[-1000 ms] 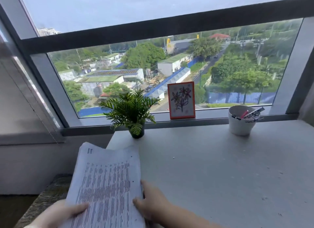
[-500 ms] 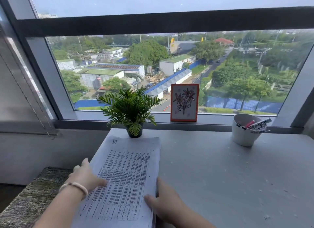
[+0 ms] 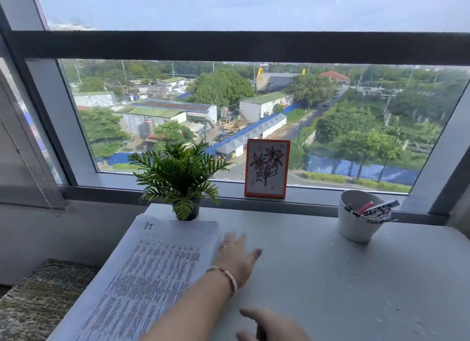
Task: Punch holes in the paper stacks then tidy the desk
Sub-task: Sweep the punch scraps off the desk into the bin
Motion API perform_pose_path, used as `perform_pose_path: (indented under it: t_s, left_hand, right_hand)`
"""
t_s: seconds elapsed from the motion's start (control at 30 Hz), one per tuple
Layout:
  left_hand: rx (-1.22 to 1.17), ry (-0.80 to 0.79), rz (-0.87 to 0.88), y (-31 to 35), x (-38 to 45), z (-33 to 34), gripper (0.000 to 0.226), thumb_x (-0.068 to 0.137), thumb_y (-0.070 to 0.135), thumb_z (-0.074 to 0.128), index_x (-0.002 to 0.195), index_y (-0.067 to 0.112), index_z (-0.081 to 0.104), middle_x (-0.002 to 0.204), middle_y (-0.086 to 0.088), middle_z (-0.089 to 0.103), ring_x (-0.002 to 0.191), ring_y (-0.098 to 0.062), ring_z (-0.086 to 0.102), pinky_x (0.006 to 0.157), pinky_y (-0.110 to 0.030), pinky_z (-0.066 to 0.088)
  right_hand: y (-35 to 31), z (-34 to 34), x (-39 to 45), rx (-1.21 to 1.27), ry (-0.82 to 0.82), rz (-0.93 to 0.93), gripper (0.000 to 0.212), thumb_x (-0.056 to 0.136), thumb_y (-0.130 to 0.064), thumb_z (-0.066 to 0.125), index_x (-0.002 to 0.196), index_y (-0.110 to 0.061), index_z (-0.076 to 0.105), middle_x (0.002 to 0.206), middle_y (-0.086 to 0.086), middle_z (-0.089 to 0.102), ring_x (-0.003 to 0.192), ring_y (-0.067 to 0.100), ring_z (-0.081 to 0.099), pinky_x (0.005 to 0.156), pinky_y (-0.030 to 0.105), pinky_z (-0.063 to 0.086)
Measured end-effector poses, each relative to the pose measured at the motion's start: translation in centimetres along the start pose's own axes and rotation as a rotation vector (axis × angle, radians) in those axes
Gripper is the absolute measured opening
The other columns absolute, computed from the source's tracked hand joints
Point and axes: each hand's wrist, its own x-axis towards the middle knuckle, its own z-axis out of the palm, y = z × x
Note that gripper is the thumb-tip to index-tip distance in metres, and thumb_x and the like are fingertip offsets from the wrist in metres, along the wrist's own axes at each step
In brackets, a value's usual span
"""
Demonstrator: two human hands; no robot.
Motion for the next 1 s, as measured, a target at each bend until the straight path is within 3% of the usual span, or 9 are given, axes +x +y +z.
perform_pose_path:
  t_s: [0.13,0.27,0.33,0.4,0.6,0.7,0.8,0.9,1.0]
  left_hand:
    - [0.188,0.039,-0.100,0.2,4.1,1.1,0.078,0.094,0.061,0.022,0.152,0.013,-0.001,0.159,-0.011,-0.011,0.146,-0.025,-0.012,0.118,-0.041,-0.006]
    - [0.285,0.019,0.005,3.0,6.1,2.1,0.099,0.076,0.077,-0.007,0.153,0.015,-0.001,0.160,-0.004,-0.009,0.147,-0.020,-0.012,0.117,-0.046,-0.009]
    - [0.317,-0.030,0.141,4.7,5.9,3.1,0.124,0.051,0.082,-0.026,0.152,0.015,-0.002,0.160,-0.001,-0.011,0.146,-0.015,-0.013,0.117,-0.042,-0.010]
    - [0.352,-0.070,0.280,6.1,5.0,4.3,0.123,0.049,0.080,-0.024,0.152,0.015,-0.005,0.159,0.002,-0.013,0.145,-0.011,-0.015,0.116,-0.037,-0.012]
    - [0.337,-0.207,0.654,9.9,1.0,7.0,0.124,0.053,0.086,-0.023,0.153,0.018,0.004,0.158,0.006,-0.009,0.141,-0.005,-0.019,0.111,-0.027,-0.019]
    - [0.050,-0.300,0.737,11.6,-0.5,7.3,0.112,0.066,0.088,-0.007,0.150,0.021,0.023,0.155,0.015,0.013,0.141,0.007,-0.001,0.113,-0.014,-0.008]
    - [-0.203,-0.167,0.645,12.8,1.1,6.9,0.108,0.067,0.091,0.002,0.140,0.024,0.044,0.145,0.016,0.037,0.134,0.011,0.024,0.108,-0.004,0.011]
    - [-0.115,0.009,0.525,14.1,5.9,6.9,0.125,0.056,0.094,-0.012,0.144,0.021,0.038,0.152,0.004,0.034,0.142,-0.004,0.021,0.116,-0.021,0.013]
    - [0.153,-0.062,0.448,15.9,9.5,7.3,0.145,0.035,0.096,-0.023,0.152,0.019,0.016,0.160,0.003,0.008,0.147,-0.010,-0.002,0.119,-0.039,-0.002]
  right_hand:
    - [7.4,-5.9,-3.8,-0.102,0.175,0.117,0.045,0.086,-0.035,0.041,0.047,-0.049,0.060,0.065,-0.017,0.036,0.059,-0.021,0.045,0.065,-0.007,0.029]
    - [14.2,-12.5,-6.9,-0.079,0.559,0.273,0.044,0.087,-0.071,0.032,0.101,-0.043,0.064,0.089,-0.008,0.062,0.095,0.000,0.053,0.094,0.003,0.029]
    - [18.2,-13.5,-6.4,-0.063,0.402,0.452,0.062,0.088,-0.067,0.033,0.129,-0.027,0.057,0.125,-0.002,0.055,0.125,0.017,0.044,0.103,0.020,0.025]
    - [22.5,-14.1,-4.9,-0.047,0.207,0.655,0.058,0.099,-0.051,0.034,0.146,-0.017,0.038,0.149,0.001,0.036,0.140,0.018,0.026,0.113,0.028,0.018]
    - [27.0,-13.8,-0.3,-0.276,-0.056,0.828,0.069,0.098,-0.058,0.014,0.155,-0.018,0.007,0.162,0.001,-0.005,0.149,0.020,-0.007,0.118,0.048,-0.001]
    - [25.5,-12.7,0.3,-0.328,-0.128,0.737,0.071,0.098,-0.058,0.013,0.155,-0.018,-0.001,0.161,0.001,-0.014,0.148,0.018,-0.014,0.115,0.054,-0.007]
    - [23.6,-11.6,-0.4,-0.331,-0.223,0.576,0.085,0.089,-0.070,0.003,0.154,-0.015,-0.005,0.161,0.000,-0.014,0.147,0.019,-0.016,0.113,0.058,-0.011]
    - [21.7,-11.3,-1.8,-0.315,-0.256,0.365,0.119,0.055,-0.081,-0.019,0.154,-0.016,-0.002,0.161,-0.003,-0.013,0.147,0.019,-0.018,0.108,0.054,-0.022]
    - [20.9,-11.9,-3.5,-0.192,-0.296,0.177,0.110,0.062,-0.079,-0.008,0.154,-0.022,0.014,0.161,-0.013,-0.001,0.146,0.010,-0.013,0.108,0.041,-0.023]
